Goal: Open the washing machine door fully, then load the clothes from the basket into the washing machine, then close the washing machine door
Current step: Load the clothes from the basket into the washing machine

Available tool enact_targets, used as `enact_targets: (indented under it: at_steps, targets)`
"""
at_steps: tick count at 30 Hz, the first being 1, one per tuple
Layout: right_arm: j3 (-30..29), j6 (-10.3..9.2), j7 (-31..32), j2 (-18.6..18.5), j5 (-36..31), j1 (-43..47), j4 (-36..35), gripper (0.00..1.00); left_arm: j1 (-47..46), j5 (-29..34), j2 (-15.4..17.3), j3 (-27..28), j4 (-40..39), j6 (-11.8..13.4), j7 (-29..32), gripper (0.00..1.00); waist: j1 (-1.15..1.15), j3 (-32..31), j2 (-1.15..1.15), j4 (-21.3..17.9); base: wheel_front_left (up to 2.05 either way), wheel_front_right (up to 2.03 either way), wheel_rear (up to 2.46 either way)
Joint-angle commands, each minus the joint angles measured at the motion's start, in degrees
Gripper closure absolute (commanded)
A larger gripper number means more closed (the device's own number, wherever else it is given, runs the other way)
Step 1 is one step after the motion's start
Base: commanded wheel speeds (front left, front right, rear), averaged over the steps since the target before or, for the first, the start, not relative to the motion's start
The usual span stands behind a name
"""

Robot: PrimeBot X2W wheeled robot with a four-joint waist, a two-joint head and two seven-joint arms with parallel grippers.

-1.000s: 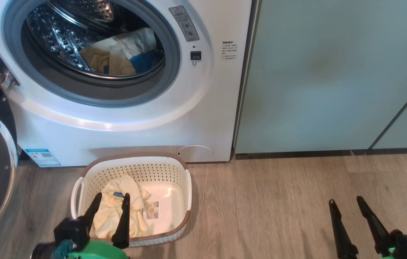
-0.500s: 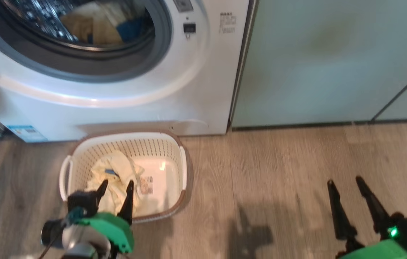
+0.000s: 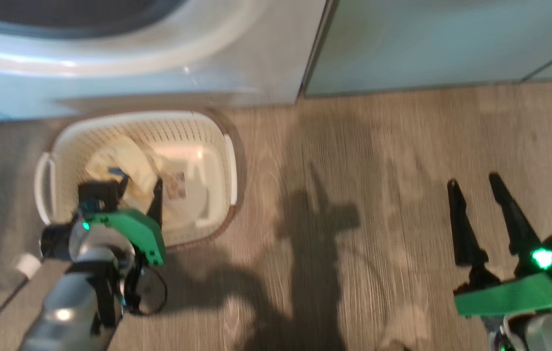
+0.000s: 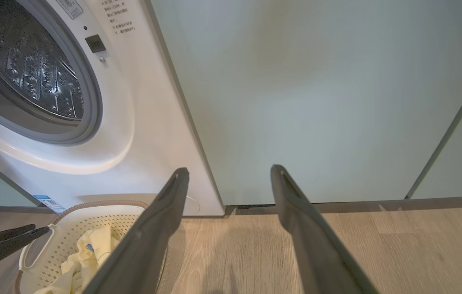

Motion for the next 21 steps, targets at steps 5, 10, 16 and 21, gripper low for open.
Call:
enact_targets:
  at_steps: [5,10,16,21]
  targets:
    - [1.1,0.00,-0.4,0.0,0.6,-3.6,-2.7,0.00,-7.1,-0.1,1.8,1.8,5.0,-1.4,-0.4,0.00,-0.02,10.1,0.00,-1.8,0.00,0.00,0.00]
    - [1.8,0.00,-0.4,0.3,0.9,-6.6,-3.9,0.00,-13.6,-1.5,2.5,2.9,10.8,-2.8,0.5,0.00,-0.02,15.9,0.00,-2.9,0.00,0.00,0.00]
    - [2.8,0.00,-0.4,0.7,1.3,-9.9,-5.1,0.00,-21.2,-3.6,4.1,4.7,16.5,-3.8,3.8,0.00,-0.02,22.3,0.00,-4.4,0.00,0.00,0.00]
    - [3.8,0.00,-0.4,1.0,1.6,-12.1,-5.1,0.00,-27.0,-3.2,6.4,4.4,20.5,-3.3,7.3,0.00,-0.02,26.1,0.00,-5.7,0.00,0.00,0.00]
